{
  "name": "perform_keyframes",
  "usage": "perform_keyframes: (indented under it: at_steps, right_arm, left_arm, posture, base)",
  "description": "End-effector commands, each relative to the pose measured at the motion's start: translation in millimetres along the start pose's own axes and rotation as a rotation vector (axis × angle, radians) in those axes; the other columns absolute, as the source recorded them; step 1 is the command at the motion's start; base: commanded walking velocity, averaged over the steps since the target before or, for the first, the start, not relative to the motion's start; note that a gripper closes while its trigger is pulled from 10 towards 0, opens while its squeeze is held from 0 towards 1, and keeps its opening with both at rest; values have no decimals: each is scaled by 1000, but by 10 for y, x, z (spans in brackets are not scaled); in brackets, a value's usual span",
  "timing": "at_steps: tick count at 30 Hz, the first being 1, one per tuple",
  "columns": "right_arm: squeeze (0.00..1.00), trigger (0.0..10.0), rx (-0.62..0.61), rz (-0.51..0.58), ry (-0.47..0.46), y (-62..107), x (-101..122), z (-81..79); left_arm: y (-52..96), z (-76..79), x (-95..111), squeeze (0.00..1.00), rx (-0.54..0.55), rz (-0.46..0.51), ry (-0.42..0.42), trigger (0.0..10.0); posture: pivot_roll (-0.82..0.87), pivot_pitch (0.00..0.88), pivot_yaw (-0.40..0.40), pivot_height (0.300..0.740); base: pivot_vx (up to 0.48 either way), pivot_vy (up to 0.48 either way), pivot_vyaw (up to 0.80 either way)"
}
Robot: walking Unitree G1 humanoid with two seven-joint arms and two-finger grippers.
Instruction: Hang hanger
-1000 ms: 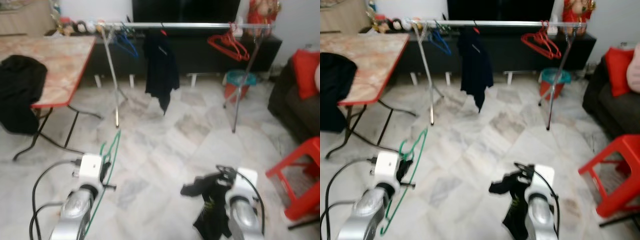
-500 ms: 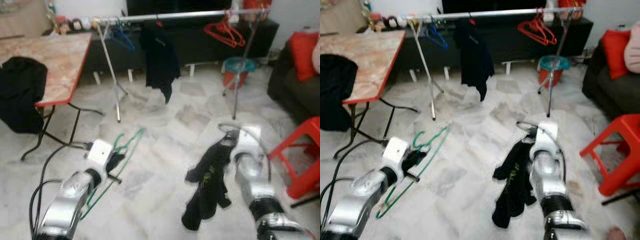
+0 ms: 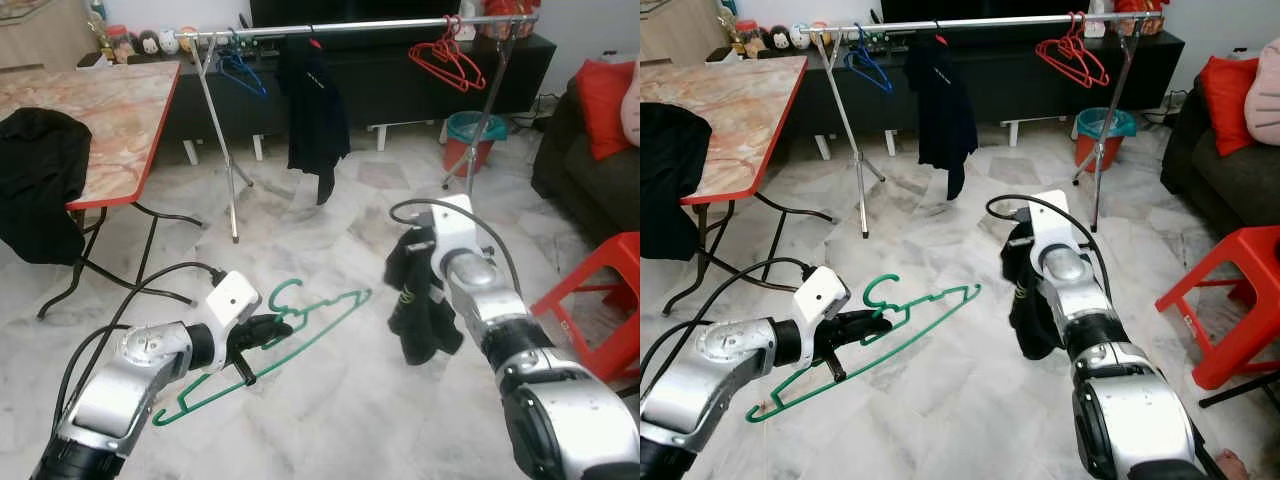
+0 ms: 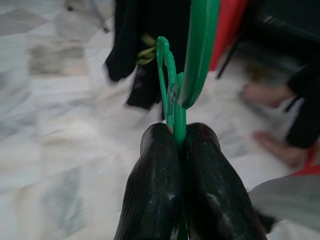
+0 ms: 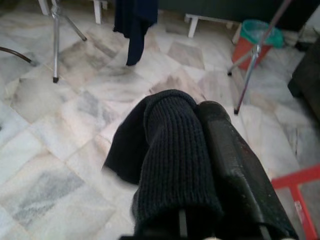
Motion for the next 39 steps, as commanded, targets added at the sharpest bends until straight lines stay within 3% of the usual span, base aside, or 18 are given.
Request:
perform_keyframes:
  at_steps: [1,4,8,12,15,21,28,39]
  right_arm:
    - [0,10000,14,40,36,-13,194,-57]
    - [0,10000,20,39,70,-25,232,-94]
    - [0,10000,28,38,55,-29,257,-136]
    - [0,10000,21,27,106,-36,239,-160]
    - [0,10000,14,34,57,-38,281,-151]
    - [0,10000,68,94,35,-20,481,-299]
    - [0,10000,122,107,37,16,433,-429]
    - [0,10000,153,64,58,65,215,-520]
  left_arm:
    - [1,109,150,0,-65,39,-6,10000]
    - [27,341,225,0,-196,39,-5,10000]
    - [29,438,247,0,-243,34,-11,10000]
    - [40,565,310,0,-312,36,-16,10000]
    - [5,510,275,0,-262,14,-36,10000]
    - [-92,186,204,0,-41,-29,-61,10000]
    - [-95,-28,232,0,77,-8,-47,10000]
    - [-147,56,278,0,53,30,-12,10000]
  posture:
    - [-28,0,39,740]
    - [-24,0,38,740]
    - [-26,0,39,740]
    - [-17,0,36,740]
    - [-20,0,38,740]
    - [-23,0,36,740]
    - [-25,0,33,740]
    - [-32,0,33,740]
  base:
    - [0,0,0]
    - [0,0,0]
    - [0,0,0]
    - [0,0,0]
    - [0,0,0]
    - [0,0,0]
    - [0,0,0]
    - [0,0,0]
Point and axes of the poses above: a point about 5 cm out from each wrist's last joint towards the gripper, its own y axis pointing back from the gripper into the wrist, its own x axis along the axis of the wrist's last joint, z = x × y, the point moved 6 cm from there along -y, pointing out of the wrist towards the gripper, and after that the axes turned 1 degree about y, right-handed, at the moved point
